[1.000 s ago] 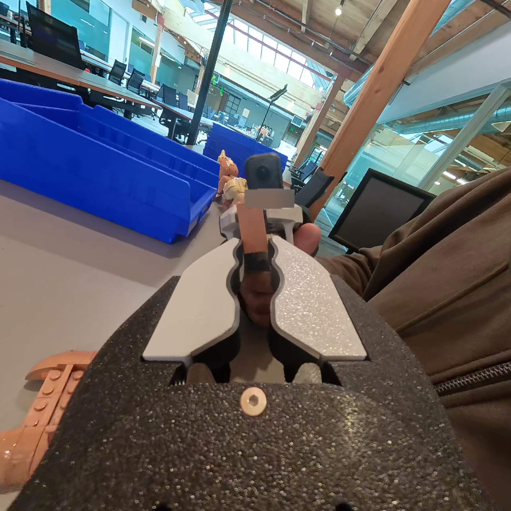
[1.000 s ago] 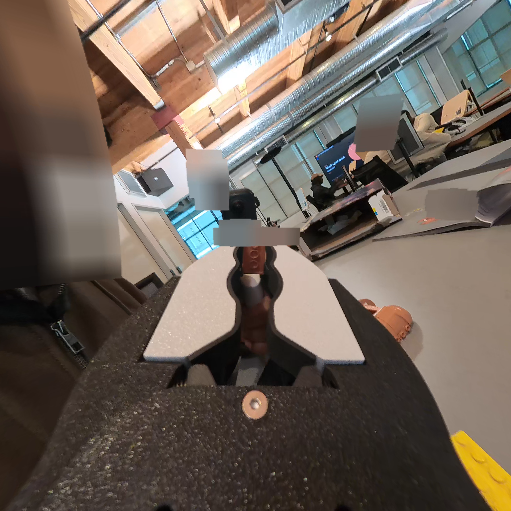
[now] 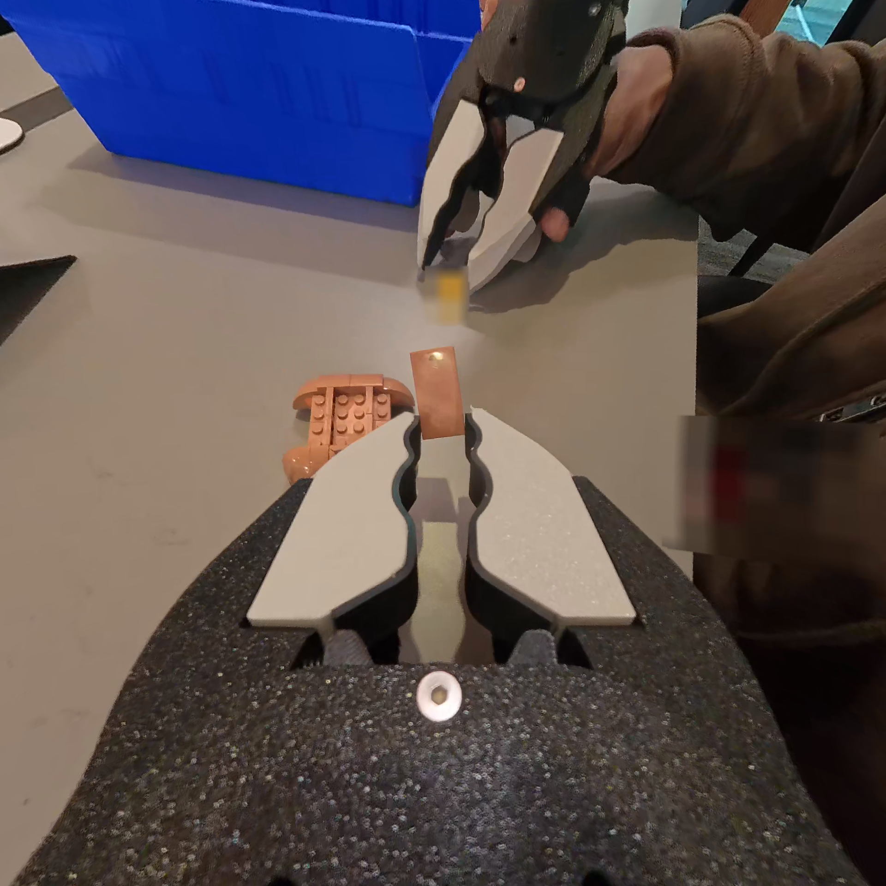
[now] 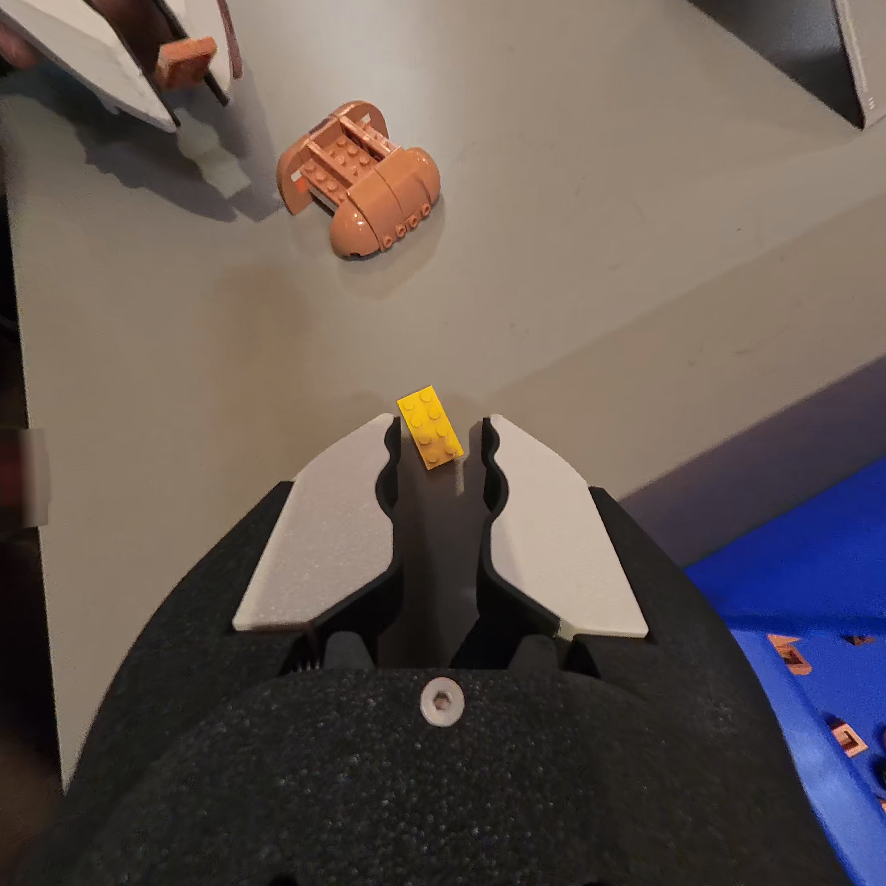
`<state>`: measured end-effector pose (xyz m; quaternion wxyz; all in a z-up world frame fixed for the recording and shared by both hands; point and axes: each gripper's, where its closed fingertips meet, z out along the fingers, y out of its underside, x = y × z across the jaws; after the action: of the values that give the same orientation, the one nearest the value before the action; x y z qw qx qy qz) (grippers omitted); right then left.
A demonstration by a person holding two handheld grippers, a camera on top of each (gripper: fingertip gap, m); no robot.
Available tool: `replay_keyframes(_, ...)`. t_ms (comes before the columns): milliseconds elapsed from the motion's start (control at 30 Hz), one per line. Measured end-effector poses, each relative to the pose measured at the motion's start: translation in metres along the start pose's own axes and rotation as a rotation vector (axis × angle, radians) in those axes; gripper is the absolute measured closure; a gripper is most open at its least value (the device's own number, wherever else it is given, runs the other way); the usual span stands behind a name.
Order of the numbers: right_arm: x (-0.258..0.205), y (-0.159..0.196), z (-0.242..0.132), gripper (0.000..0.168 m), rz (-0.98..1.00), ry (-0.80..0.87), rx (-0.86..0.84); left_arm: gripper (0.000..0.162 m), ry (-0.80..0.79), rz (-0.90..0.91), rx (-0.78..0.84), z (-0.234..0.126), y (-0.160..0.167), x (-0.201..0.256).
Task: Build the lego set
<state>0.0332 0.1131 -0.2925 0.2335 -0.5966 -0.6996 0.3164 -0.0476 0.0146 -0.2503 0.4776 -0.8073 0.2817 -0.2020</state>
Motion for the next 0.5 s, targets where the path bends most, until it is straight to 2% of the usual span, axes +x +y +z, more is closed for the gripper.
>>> replay_keyframes(267,-0.0029,0.0032,0.006,0.137,-0.049,0.016,-0.045,0.145,0.009,0.04,0.066,0.0015,-0.0075,-0.0031)
replay_keyframes(500,-0.0065,-0.0011,0.0107,0.151,-0.084,0.018,-0.045,0.145,0.015,0.043,0.087,0.001,-0.0085,-0.0056)
